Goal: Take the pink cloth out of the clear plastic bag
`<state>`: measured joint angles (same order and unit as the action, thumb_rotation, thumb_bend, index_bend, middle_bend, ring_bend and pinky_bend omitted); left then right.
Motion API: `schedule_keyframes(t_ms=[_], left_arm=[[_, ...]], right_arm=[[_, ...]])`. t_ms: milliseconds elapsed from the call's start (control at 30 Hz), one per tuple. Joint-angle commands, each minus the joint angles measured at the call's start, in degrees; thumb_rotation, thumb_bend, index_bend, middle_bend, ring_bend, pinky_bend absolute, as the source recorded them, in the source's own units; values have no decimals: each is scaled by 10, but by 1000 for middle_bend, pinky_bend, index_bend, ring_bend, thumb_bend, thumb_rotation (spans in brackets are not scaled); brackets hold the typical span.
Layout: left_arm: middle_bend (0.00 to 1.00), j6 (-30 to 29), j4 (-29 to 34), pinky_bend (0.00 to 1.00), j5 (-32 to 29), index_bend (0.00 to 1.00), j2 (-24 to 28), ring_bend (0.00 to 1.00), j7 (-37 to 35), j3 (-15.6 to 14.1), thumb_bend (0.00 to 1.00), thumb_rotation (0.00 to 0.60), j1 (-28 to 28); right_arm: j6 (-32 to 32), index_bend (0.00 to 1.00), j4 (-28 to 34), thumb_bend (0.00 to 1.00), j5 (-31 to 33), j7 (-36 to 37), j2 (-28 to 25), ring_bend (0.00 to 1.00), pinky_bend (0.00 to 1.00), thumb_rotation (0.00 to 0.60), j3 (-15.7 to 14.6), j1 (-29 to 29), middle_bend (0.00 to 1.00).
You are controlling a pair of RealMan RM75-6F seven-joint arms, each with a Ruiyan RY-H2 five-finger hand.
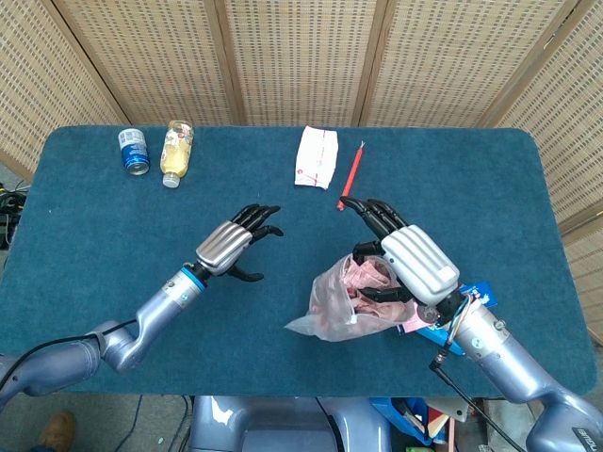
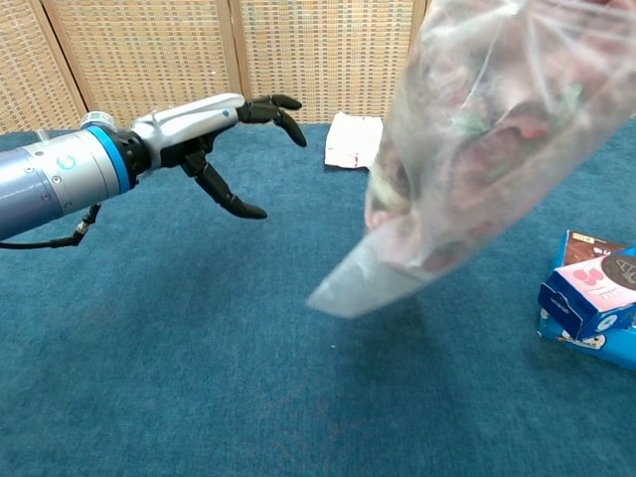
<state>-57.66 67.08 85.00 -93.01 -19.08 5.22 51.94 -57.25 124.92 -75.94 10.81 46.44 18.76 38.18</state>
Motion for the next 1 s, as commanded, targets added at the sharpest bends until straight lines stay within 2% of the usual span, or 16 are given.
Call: schedule_keyframes(t_ms=[33, 267, 433, 767, 1000], left_arm=[[0, 30, 16, 0, 5, 250, 10, 0, -10, -11, 173, 600, 7], [0, 30, 44, 0, 3, 250, 14, 0, 3, -12, 172, 600, -1], [0, 28, 86, 0, -7, 251, 26, 0, 19, -20, 171, 600, -19], [0, 9, 198, 0, -73, 251, 30, 0, 138, -25, 167, 600, -69], [0, -35, 208, 0, -93, 251, -3, 0, 202, -11, 165, 600, -95]], right_arm=[[0, 770, 3, 606, -2, -1, -6, 0, 0, 600, 1, -1, 0], [-2, 770, 11, 606, 8, -1, -12, 0, 0, 600, 8, 2, 0], [-4, 770, 20, 606, 26, -14, -13, 0, 0, 600, 14, 7, 0], [-12, 770, 34, 605, 82, -54, -13, 0, 0, 600, 21, 15, 0], [-17, 770, 44, 607, 108, -75, -9, 0, 0, 600, 24, 21, 0]])
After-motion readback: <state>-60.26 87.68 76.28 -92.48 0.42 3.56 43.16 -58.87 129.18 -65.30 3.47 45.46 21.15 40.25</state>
